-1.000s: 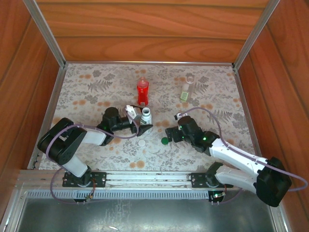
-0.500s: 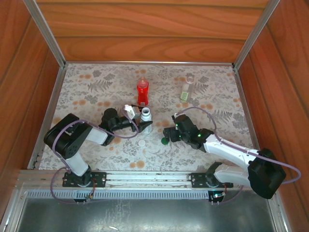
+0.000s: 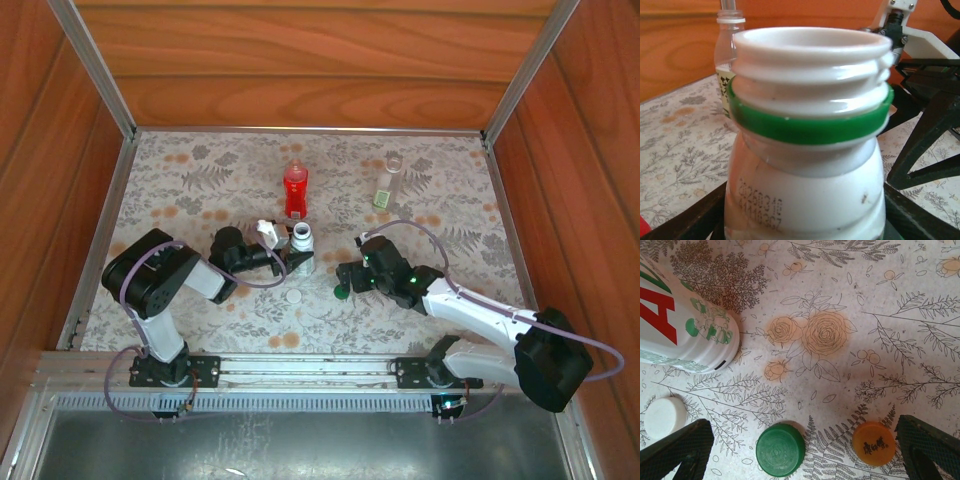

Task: Screw on the bottle caps

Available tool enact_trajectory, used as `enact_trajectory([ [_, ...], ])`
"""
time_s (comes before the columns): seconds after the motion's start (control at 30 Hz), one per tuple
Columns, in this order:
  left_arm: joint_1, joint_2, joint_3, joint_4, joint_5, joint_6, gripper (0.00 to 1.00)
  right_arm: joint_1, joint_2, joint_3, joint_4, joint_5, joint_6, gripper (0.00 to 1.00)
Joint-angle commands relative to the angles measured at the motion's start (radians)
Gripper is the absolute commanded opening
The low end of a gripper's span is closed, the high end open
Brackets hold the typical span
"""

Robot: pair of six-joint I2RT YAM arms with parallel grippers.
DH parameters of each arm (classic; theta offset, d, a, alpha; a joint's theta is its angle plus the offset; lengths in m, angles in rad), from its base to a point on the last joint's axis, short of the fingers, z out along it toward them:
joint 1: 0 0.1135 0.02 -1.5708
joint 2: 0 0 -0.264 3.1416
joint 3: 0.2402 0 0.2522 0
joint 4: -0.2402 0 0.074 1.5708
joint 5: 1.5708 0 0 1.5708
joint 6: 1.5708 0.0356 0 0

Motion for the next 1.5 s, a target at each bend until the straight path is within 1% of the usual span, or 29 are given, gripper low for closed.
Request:
enact_trajectory([
  [0.0, 0.005, 0.003, 0.005, 0.039, 0.036, -0.012, 0.63, -0.006, 0.004, 0.029, 0.018, 0.003, 0.038, 1.0],
  [0.07, 0.007, 0.004, 0.007, 0.039, 0.042, -0.011, 0.6, -0.006, 0.007, 0.03, 0.007, 0.024, 0.044, 1.0],
  [0.17, 0.007, 0.0, 0.002, 0.039, 0.046, -0.011, 0.54, -0.006, -0.007, 0.032, -0.015, 0.024, 0.015, 1.0],
  [0.27, 0.008, -0.006, -0.001, 0.039, 0.046, -0.009, 0.54, -0.004, -0.032, 0.032, -0.022, -0.009, -0.007, 1.0],
  [0.37, 0.011, -0.007, 0.0, 0.039, 0.049, -0.01, 0.54, 0.011, -0.03, 0.043, -0.055, -0.026, -0.012, 0.95],
  [0.47, 0.011, -0.004, -0.001, 0.039, 0.052, -0.01, 0.54, 0.056, 0.016, 0.066, -0.114, -0.009, -0.025, 0.93],
  [0.6, 0.011, -0.003, 0.0, 0.039, 0.051, -0.011, 0.55, 0.148, 0.109, 0.097, -0.165, 0.083, -0.027, 0.91],
  [0.73, 0.011, -0.007, -0.003, 0.039, 0.037, -0.01, 0.57, 0.202, 0.201, 0.133, -0.188, 0.137, -0.011, 0.91],
  [0.77, 0.012, -0.007, -0.004, 0.039, 0.032, -0.007, 0.58, 0.209, 0.222, 0.14, -0.19, 0.141, -0.005, 0.87],
  [0.9, 0.013, -0.004, -0.004, 0.039, 0.032, -0.009, 0.58, 0.219, 0.28, 0.151, -0.178, 0.147, 0.021, 0.83],
  [1.0, 0.014, -0.003, -0.002, 0.039, 0.032, -0.01, 0.58, 0.221, 0.294, 0.12, -0.132, 0.145, 0.045, 0.75],
  [1.1, 0.016, -0.002, -0.003, 0.039, 0.032, -0.011, 0.58, 0.22, 0.295, 0.087, -0.08, 0.14, 0.06, 0.71],
  [1.33, 0.015, 0.004, 0.002, 0.039, 0.037, -0.017, 0.58, 0.221, 0.318, 0.07, -0.047, 0.139, 0.066, 0.65],
  [1.47, 0.017, 0.002, 0.001, 0.039, 0.037, -0.018, 0.58, 0.221, 0.327, 0.056, -0.022, 0.14, 0.069, 0.56],
])
